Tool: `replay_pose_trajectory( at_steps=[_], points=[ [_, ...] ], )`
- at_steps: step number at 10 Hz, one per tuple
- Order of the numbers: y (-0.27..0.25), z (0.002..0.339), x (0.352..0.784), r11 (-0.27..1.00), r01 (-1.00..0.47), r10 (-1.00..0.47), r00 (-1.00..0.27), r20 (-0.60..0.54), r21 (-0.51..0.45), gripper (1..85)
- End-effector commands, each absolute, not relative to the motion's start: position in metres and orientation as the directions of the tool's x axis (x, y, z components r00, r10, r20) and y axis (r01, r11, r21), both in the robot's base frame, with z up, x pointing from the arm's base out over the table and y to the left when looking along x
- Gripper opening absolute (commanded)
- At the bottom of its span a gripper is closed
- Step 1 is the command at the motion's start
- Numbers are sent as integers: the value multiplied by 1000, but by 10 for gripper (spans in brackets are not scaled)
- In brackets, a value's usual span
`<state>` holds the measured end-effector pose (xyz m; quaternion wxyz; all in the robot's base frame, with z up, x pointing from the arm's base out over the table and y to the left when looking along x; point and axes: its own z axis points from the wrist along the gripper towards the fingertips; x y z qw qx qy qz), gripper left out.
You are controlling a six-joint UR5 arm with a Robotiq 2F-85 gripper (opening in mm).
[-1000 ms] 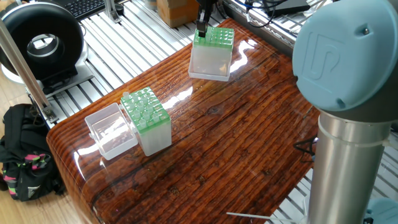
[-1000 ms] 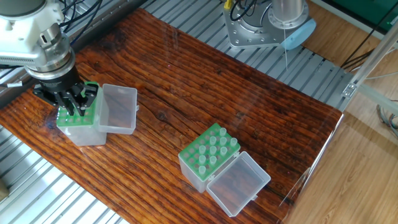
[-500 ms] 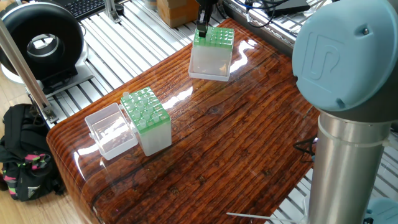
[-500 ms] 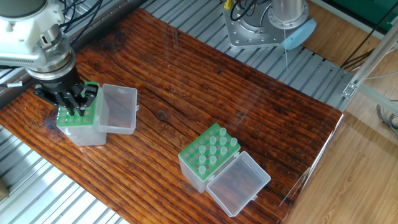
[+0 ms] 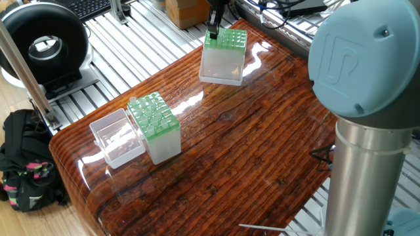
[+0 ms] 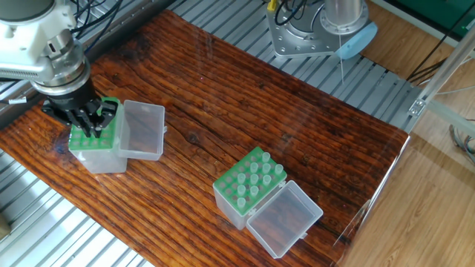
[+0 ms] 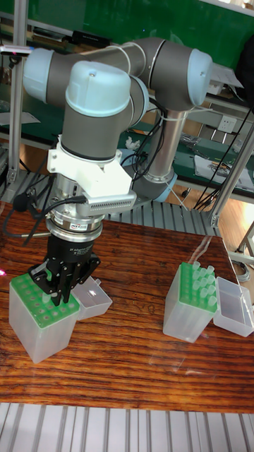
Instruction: Transfer all large pipette tips from one holder to another
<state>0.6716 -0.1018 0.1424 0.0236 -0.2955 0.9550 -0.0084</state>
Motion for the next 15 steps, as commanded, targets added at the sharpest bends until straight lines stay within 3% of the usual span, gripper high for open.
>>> replay_pose_trajectory(
  at_steps=[1, 8, 15],
  points=[
    [-99, 147, 673, 833, -553, -554, -831, -44, -24, 10],
    [-91, 172, 675, 834, -552, -552, -833, -34, -1, 10],
    [-80, 237, 685, 809, -586, -586, -810, -32, 35, 10]
  ],
)
